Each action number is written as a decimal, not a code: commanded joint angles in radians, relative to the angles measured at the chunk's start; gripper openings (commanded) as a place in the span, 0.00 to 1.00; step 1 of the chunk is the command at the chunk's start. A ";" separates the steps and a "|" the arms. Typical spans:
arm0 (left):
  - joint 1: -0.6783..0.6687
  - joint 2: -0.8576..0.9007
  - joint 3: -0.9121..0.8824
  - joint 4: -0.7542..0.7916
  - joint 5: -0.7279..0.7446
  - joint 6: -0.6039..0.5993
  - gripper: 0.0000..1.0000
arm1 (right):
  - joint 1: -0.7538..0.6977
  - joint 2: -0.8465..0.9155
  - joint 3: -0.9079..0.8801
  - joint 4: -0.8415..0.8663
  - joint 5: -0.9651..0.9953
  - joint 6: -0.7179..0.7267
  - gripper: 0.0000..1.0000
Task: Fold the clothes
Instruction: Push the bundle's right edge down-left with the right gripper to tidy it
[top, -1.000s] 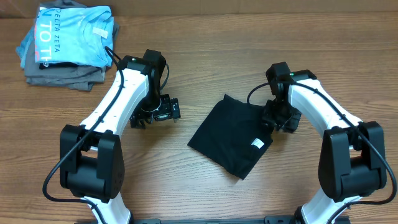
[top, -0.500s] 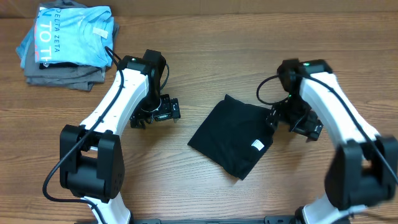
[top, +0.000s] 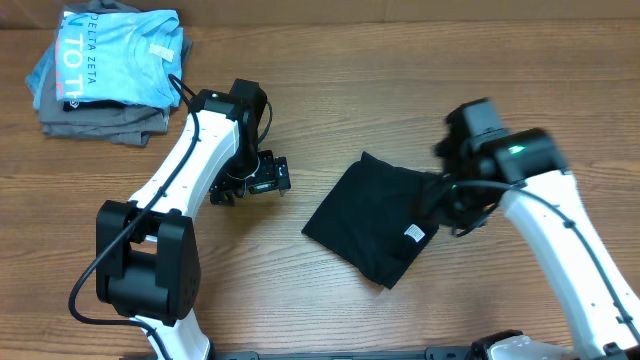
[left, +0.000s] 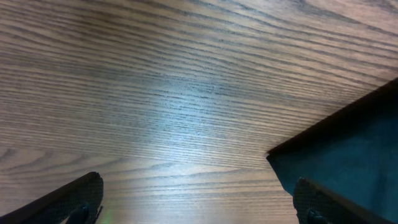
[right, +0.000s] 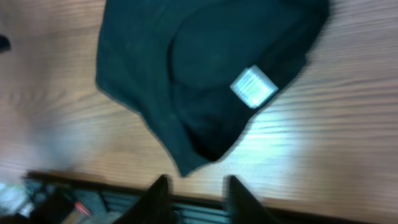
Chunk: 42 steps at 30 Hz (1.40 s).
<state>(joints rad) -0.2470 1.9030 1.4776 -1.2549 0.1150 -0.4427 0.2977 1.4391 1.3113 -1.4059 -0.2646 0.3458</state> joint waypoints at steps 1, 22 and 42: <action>0.003 -0.001 -0.004 -0.001 -0.010 -0.007 1.00 | 0.072 0.010 -0.110 0.072 -0.062 0.022 0.19; 0.003 -0.001 -0.004 0.003 -0.010 -0.007 1.00 | 0.120 0.126 -0.626 0.388 -0.134 0.111 0.04; 0.003 -0.001 -0.004 0.003 -0.010 -0.007 1.00 | 0.121 -0.130 -0.349 0.288 -0.052 0.249 0.04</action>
<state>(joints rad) -0.2470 1.9030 1.4769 -1.2552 0.1150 -0.4431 0.4149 1.2766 0.9668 -1.1332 -0.3256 0.5873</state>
